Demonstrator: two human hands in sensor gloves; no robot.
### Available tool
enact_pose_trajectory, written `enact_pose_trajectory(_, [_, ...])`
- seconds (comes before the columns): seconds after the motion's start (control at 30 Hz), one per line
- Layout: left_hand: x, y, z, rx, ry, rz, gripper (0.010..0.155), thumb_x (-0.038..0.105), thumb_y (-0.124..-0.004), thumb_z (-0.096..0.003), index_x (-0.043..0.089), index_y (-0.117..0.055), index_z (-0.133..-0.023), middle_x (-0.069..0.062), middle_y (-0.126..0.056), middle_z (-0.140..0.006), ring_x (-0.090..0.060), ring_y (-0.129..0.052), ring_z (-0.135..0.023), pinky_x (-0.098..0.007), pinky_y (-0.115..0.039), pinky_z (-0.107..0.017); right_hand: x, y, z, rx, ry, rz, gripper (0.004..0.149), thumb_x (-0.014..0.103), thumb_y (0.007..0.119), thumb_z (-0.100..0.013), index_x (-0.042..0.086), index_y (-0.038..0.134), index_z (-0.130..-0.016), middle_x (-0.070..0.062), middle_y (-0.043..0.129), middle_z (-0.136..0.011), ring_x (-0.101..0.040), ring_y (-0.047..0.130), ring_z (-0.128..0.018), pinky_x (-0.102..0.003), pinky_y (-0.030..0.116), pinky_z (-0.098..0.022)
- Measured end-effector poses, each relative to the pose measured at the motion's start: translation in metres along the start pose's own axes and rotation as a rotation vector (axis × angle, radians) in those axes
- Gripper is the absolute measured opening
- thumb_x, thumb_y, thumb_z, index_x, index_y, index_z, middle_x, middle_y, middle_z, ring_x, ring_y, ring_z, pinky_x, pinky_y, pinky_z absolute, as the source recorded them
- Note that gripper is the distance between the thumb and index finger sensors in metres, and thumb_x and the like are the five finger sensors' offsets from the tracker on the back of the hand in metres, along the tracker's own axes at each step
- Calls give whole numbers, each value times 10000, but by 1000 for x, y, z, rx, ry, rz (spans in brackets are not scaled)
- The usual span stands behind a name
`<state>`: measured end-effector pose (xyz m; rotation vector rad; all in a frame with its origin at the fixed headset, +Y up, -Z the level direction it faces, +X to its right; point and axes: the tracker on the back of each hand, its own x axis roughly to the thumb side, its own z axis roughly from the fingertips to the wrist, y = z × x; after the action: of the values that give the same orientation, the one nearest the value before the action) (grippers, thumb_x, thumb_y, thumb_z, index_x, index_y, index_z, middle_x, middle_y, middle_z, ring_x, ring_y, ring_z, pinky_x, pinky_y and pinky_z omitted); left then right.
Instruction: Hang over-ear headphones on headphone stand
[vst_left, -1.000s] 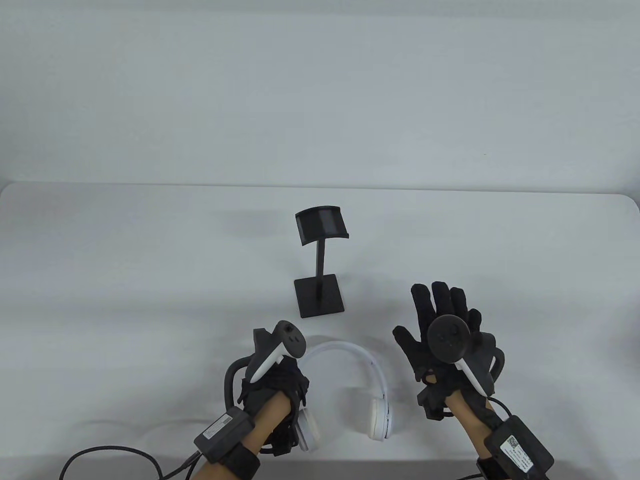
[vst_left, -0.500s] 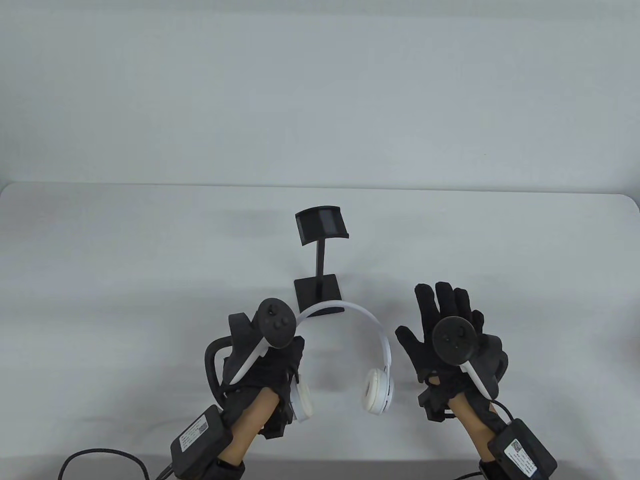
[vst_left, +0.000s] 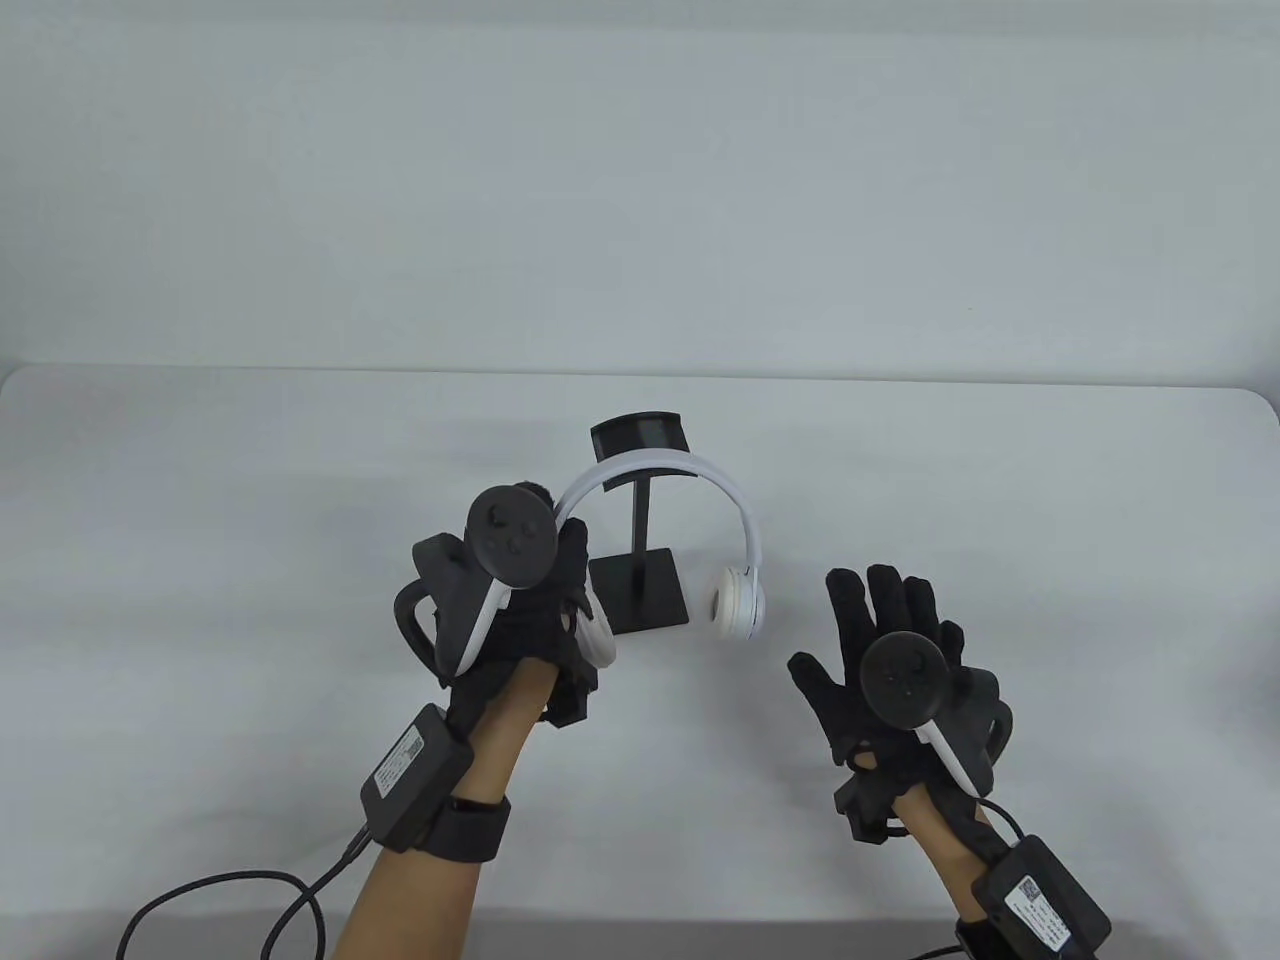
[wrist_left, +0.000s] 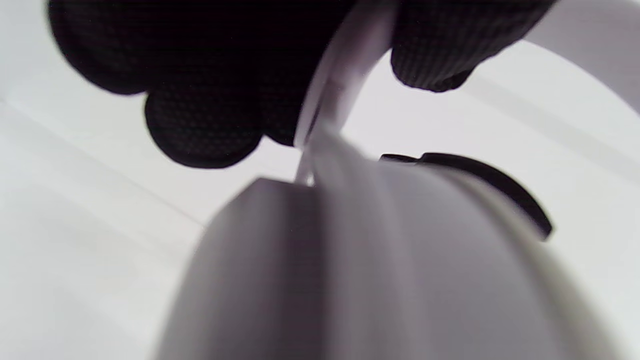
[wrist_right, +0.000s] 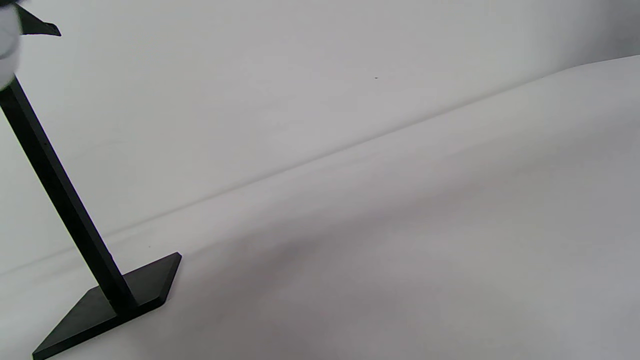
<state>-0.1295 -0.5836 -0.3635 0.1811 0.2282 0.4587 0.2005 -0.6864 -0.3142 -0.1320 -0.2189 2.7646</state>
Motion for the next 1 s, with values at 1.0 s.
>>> enact_pose_trajectory(1.0, [-9,-60,-50,-5,145,-25,540,540,-692,-453,290,-559,-913,15,-862,-724,-275,-953,-618,-451,-782,-459,-3,-1,-4,12,18,-4,818,739,606,-353,545,154,-1007,118,109,-1159,-256,143,-1116,-612,233,-780])
